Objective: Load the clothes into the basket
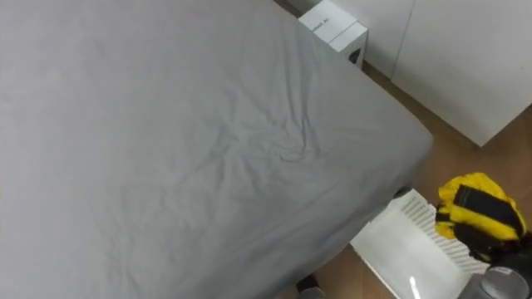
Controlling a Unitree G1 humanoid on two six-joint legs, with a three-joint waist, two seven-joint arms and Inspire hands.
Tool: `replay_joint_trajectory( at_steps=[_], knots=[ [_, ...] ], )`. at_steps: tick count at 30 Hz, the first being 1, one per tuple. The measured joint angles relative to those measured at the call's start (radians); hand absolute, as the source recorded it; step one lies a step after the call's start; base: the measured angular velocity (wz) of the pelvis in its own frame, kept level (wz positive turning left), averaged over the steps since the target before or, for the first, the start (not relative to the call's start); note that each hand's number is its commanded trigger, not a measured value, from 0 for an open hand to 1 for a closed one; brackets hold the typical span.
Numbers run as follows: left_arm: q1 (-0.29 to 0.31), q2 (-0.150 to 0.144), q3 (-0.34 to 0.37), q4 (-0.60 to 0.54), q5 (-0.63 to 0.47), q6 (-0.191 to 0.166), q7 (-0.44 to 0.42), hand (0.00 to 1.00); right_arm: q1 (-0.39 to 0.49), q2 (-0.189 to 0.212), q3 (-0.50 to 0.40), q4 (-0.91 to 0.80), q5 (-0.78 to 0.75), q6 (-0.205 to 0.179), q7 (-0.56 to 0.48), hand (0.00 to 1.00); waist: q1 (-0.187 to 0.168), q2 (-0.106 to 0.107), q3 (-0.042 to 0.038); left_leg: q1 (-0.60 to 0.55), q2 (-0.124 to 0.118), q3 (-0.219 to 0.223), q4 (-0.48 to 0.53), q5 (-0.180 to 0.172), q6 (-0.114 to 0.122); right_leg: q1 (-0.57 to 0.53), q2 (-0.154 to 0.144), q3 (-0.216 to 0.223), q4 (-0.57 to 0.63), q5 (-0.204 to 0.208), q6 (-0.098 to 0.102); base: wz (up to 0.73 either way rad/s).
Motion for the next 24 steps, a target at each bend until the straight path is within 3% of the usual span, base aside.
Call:
replay_joint_trajectory(
  at_steps=[10,14,24],
  knots=[
    [-0.006,0.003,-0.01,0.0,-0.037,0.0,0.001,0.0,-0.016,-0.005,0.0,0.011,0.0,0.0,-0.004,0.0,0.001,0.004,0.0026,-0.004,-0.001,-0.008,-0.005,0.0,0.001,-0.005,-0.003,-0.008,0.004,-0.009,0.0,0.02],
    [-0.007,0.008,-0.01,-0.004,-0.036,-0.002,0.001,0.0,-0.013,-0.006,0.008,0.011,0.0,0.0,-0.013,0.0,-0.001,-0.006,0.0092,-0.009,-0.003,-0.015,-0.006,-0.002,0.0,-0.018,-0.007,-0.011,0.023,-0.022,0.0,0.04],
    [0.021,0.038,-0.007,-0.037,-0.015,-0.014,0.002,0.0,-0.012,-0.008,0.006,0.015,-0.004,0.0,-0.015,0.0,-0.001,-0.025,0.0052,-0.003,-0.006,-0.032,-0.016,0.004,-0.002,-0.011,-0.008,-0.025,0.018,-0.032,-0.004,0.04]
  ],
)
